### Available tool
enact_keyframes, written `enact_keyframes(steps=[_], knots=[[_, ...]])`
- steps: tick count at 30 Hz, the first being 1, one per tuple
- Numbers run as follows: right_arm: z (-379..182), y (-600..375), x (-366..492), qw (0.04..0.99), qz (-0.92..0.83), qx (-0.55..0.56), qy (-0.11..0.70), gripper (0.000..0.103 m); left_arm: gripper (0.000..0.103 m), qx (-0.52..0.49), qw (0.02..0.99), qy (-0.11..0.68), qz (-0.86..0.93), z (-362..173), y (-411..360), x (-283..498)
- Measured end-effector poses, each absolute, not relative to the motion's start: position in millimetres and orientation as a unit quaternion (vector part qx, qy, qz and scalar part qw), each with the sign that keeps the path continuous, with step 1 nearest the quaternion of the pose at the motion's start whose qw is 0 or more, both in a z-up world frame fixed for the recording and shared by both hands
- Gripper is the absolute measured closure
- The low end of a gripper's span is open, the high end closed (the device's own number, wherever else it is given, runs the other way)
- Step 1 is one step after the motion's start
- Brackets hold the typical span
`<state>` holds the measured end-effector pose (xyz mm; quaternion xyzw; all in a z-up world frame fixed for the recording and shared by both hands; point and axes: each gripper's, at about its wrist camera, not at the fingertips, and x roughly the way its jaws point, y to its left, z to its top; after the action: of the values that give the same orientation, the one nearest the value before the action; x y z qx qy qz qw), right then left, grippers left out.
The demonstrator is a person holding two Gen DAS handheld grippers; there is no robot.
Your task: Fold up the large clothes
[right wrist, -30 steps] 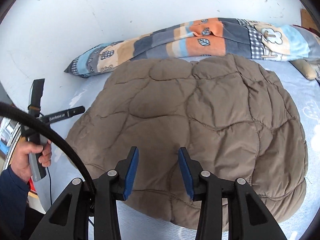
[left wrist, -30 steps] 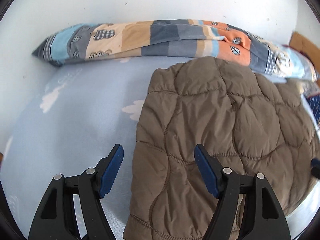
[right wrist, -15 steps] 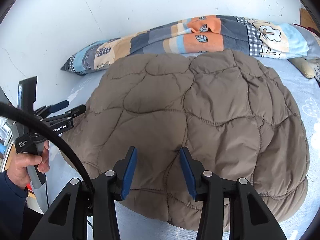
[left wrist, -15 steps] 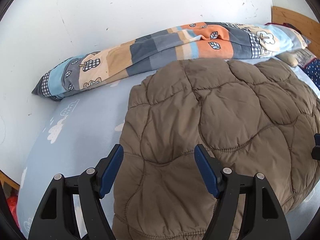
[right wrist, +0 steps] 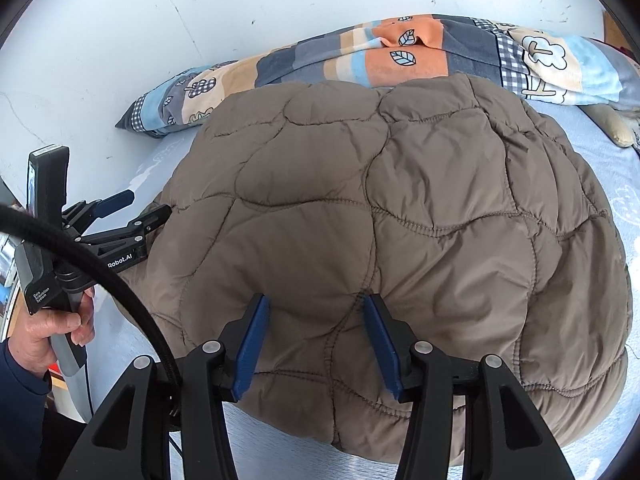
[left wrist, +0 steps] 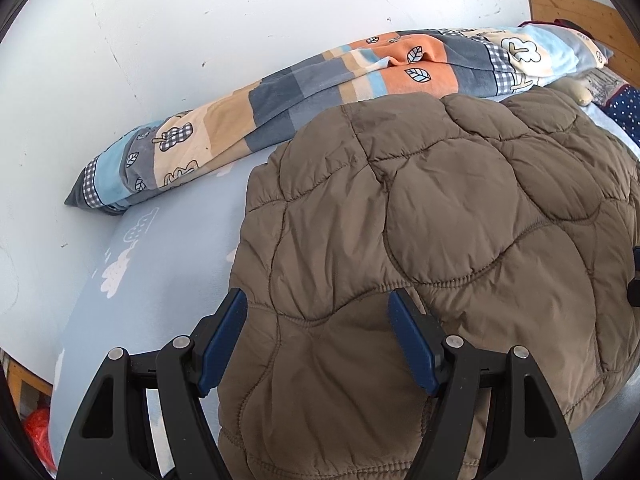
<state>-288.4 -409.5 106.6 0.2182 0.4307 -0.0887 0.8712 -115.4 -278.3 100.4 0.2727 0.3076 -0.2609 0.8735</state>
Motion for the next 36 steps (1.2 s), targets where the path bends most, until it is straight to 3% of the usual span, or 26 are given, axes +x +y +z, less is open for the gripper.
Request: enact_keyframes(steps=[18,22,26,36], knots=[[106,-408,-288,0.87,-0.082,0.218,0.434,0.043,0.03,0.259,0.872,0.319,-0.266,102,-276,-112],[117,-418,-294,0.874,-0.074,0.236,0.419,0.042,0.03,0.188,0.863,0.374,-0.283,111,-255,-84],[141,-448,-312,0.884,-0.093,0.269,0.371,0.027,0.03,0.099,0.841,0.443,-0.294,116,-220,-43],[168,-540,-374,0.869,-0.191,0.337,0.309,0.021,0.029,-0.136,0.74,0.583,-0.308,78,-131,31]])
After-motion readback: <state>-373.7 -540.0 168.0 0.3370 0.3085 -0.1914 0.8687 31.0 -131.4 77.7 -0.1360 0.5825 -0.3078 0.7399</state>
